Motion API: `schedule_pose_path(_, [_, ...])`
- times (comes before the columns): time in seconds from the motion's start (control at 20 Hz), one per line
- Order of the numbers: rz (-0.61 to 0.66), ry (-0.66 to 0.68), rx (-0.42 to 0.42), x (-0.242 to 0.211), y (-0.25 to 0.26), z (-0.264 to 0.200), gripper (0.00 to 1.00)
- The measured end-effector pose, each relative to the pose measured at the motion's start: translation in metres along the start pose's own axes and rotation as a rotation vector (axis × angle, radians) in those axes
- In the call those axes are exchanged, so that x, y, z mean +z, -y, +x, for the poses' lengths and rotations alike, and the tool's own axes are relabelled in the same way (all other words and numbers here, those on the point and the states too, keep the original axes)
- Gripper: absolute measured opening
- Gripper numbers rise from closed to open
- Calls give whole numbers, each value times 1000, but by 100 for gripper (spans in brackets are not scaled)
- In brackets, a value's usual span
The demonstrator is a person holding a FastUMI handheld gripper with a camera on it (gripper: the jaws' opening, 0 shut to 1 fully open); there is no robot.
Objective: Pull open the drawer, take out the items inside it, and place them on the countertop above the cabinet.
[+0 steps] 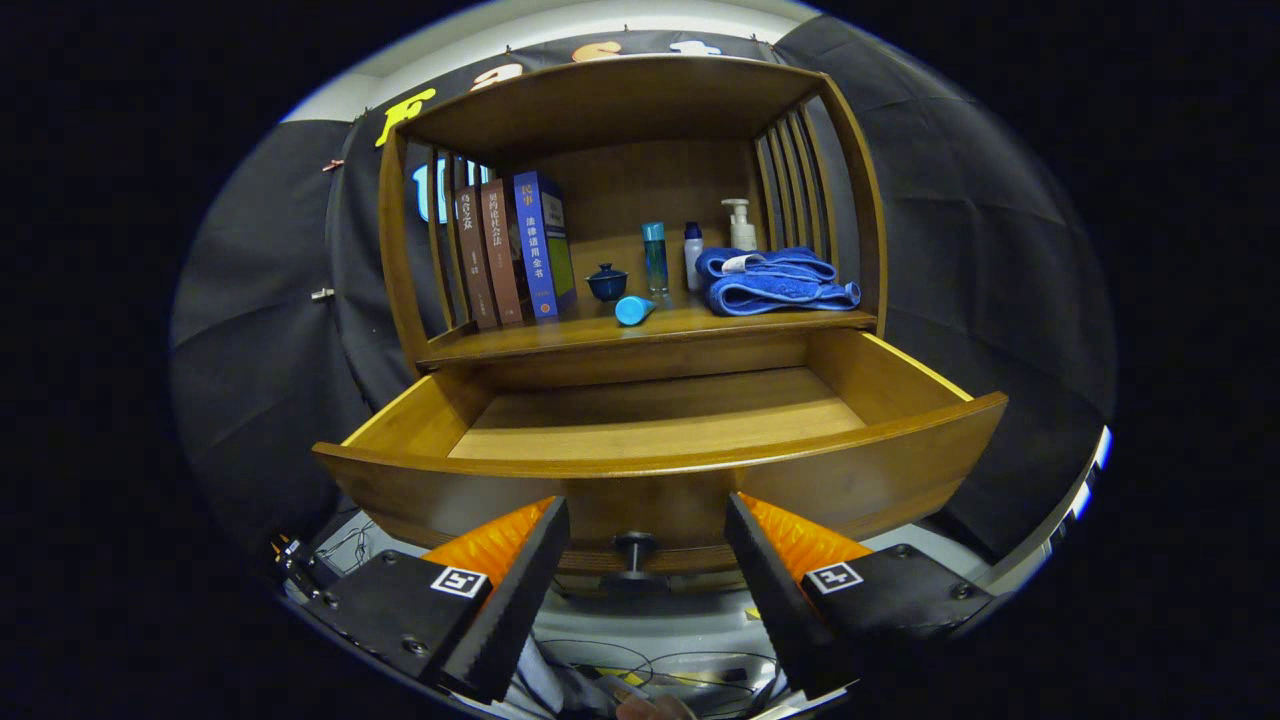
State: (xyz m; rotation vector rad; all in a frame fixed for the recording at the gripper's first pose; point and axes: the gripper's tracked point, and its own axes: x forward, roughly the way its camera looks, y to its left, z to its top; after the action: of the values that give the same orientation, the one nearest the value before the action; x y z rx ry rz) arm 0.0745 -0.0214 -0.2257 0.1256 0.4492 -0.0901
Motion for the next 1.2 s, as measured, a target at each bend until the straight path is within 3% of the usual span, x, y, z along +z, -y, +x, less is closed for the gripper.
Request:
schedule_pose_path(0.25, [-5,-13,-9,7,-2,18,99])
schedule_pose_path(0.9, [16,-90,5,37,-10,134,100])
schedule_pose_path(1.2, [16,-104,4,42,-8,156,100])
